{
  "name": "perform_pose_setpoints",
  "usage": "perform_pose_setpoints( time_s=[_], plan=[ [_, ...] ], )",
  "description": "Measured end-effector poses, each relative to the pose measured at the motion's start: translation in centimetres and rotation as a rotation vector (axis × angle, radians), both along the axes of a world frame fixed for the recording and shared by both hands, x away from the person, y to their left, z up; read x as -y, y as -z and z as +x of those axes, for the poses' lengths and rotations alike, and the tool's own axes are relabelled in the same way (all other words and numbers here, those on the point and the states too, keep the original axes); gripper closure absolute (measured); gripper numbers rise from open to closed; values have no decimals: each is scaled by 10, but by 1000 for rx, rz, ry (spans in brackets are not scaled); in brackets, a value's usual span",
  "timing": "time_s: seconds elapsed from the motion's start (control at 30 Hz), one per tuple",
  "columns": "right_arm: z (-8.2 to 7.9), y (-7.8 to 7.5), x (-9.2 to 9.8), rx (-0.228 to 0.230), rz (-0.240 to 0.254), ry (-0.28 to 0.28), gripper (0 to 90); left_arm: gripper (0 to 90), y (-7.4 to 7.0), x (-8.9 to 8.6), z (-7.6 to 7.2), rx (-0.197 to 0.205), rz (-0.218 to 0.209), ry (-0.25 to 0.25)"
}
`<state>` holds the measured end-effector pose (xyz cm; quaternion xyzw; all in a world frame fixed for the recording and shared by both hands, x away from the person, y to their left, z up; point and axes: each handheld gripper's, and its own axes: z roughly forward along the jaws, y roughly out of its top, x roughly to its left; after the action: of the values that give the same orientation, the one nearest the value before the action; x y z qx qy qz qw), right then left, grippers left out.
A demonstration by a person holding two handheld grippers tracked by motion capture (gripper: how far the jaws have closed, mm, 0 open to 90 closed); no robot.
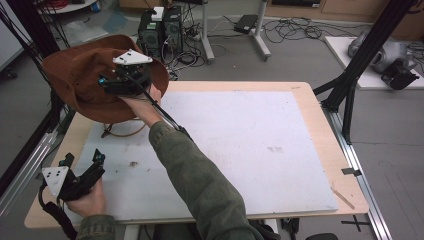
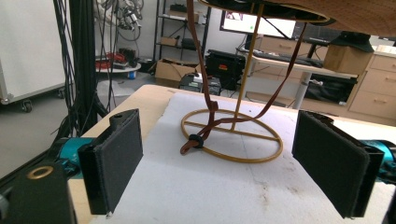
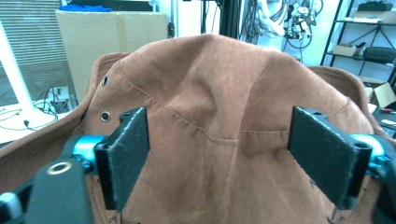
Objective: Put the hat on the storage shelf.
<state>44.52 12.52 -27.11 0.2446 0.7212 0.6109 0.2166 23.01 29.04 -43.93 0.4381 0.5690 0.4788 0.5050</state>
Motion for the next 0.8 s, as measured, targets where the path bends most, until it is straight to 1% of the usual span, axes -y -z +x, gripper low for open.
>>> perform_pose_setpoints(
  time_s=[0.03, 0.07, 0.1, 0.17, 0.23, 0.27, 0.3, 0.33, 0.4, 0.43, 0.47, 0.5, 0.63, 0.67, 0.7, 0.73, 0.8],
  plan=[
    [0, -2, 2, -7, 5, -3, 133, 163, 0, 0, 0, 0, 2, 0],
    [0, -4, 5, -7, 9, 11, 120, 164, 0, 0, 0, 0, 2, 1],
    [0, -4, 5, -7, 9, 11, 120, 164, 0, 0, 0, 1, 2, 2],
    [-1, -10, 12, 6, 11, 20, 106, 164, 0, 0, 0, 4, 1, 3],
    [-1, -12, 16, 5, 13, 25, 106, 164, 0, 0, 1, 4, 4, 4],
    [-3, -16, 27, 15, 15, 38, 106, 163, 0, 0, 2, 2, 4, 7],
    [-3, -16, 27, 15, 15, 38, 106, 163, 1, 0, 2, 0, 7, 7],
    [-4, -18, 32, 19, 17, 43, 105, 163, 0, 0, 2, -2, 8, 8],
    [-6, -23, 47, 33, 20, 60, 104, 164, 0, 1, 3, 0, 10, 5],
    [-8, -26, 58, 41, 25, 69, 104, 164, 0, 1, 3, 1, 12, 6],
    [-10, -28, 65, 47, 29, 75, 104, 164, 0, 1, 3, 1, 13, 7],
    [-14, -32, 84, 66, 33, 97, 103, 164, 0, 1, 3, 4, 14, 7],
    [-23, -38, 131, 99, 44, 151, 104, 164, 0, 2, 3, 3, 14, 5],
    [-23, -38, 131, 99, 44, 151, 104, 164, 0, 2, 4, 2, 15, 7],
    [-24, -39, 144, 103, 48, 166, 104, 164, 0, 2, 4, -1, 15, 7],
    [-28, -41, 170, 101, 53, 197, 104, 164, 0, 2, 4, -1, 15, 8],
    [-33, -42, 196, 113, 62, 226, 104, 164, 0, 3, 5, -2, 14, 8]
  ],
)
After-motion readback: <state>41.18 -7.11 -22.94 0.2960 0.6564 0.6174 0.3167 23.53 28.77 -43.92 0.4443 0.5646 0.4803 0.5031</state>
